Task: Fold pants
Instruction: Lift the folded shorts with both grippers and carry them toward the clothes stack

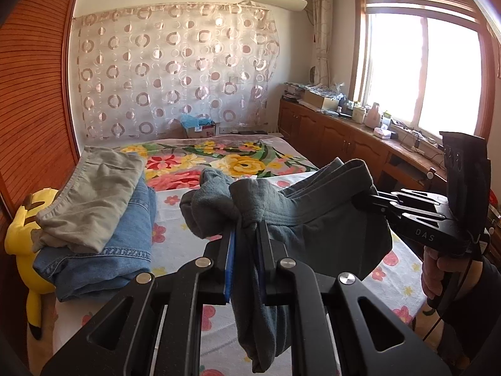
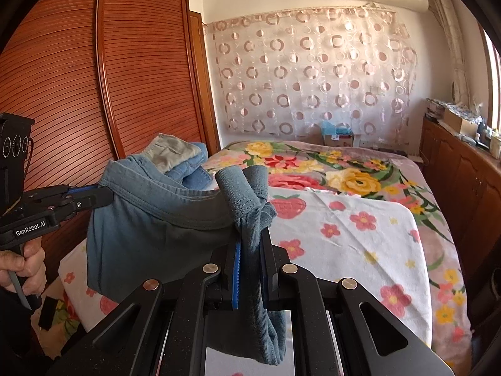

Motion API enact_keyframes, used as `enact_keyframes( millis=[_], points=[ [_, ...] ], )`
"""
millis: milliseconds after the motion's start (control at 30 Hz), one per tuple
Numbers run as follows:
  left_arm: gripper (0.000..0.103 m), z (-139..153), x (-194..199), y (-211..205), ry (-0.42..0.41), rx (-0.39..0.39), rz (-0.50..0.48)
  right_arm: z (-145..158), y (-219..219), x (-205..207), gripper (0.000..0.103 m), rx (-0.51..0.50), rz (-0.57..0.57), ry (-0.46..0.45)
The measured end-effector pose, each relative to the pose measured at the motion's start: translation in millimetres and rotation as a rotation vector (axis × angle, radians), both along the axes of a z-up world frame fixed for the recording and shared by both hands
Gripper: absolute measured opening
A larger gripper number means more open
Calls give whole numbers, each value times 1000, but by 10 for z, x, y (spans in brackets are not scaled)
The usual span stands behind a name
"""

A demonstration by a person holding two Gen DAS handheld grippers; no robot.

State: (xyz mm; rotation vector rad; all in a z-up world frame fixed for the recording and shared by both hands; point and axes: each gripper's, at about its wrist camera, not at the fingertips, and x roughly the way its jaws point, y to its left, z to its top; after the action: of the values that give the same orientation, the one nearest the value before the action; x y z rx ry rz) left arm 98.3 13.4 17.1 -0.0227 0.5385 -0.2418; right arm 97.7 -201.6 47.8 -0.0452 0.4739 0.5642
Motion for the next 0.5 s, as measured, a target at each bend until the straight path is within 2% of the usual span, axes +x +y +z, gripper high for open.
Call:
enact_keyframes(
  millis=[267, 500],
  points=[
    [13, -33, 149, 143, 2, 7, 21, -54, 142, 252, 10, -22, 31, -18],
    [13, 69, 311, 354, -17, 0, 62, 83, 283, 643, 10, -16, 66, -40]
  ],
)
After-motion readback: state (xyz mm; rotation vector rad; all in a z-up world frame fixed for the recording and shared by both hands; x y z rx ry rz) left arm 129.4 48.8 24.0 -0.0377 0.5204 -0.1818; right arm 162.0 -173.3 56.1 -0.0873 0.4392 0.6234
